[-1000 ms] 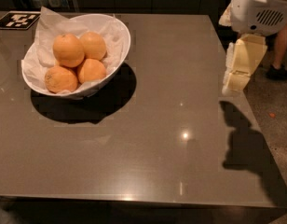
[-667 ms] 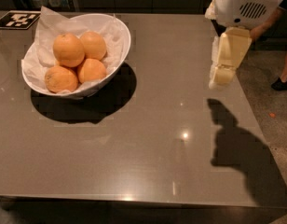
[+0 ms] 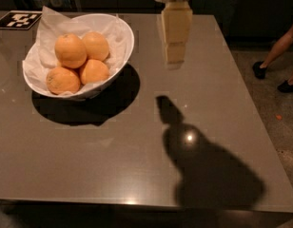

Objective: Pick orange from white bowl

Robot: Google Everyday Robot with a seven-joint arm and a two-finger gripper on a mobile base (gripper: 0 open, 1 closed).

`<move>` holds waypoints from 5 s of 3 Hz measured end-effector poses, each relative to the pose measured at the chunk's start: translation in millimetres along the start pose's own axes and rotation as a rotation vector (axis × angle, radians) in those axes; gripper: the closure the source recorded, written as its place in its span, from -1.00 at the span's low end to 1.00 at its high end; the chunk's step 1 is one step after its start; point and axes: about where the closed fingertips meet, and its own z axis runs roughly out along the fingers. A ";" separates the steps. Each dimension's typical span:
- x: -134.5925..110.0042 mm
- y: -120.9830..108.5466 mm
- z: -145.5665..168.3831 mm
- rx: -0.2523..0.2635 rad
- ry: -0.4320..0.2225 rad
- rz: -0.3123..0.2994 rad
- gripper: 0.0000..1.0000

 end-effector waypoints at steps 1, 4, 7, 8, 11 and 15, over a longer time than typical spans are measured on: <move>-13.5 -9.1 -1.3 0.033 -0.018 -0.018 -1.00; -82.0 -80.2 7.0 0.095 -0.035 -0.210 -1.00; -140.1 -113.3 30.4 0.125 -0.085 -0.330 -1.00; -151.1 -115.7 49.3 0.079 -0.103 -0.336 -0.64; -174.2 -127.8 86.3 -0.003 -0.139 -0.380 -0.76; -196.6 -121.2 139.8 -0.125 -0.170 -0.379 -0.54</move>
Offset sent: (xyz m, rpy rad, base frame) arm 0.0104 0.0269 0.0024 0.0406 -0.0268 0.0361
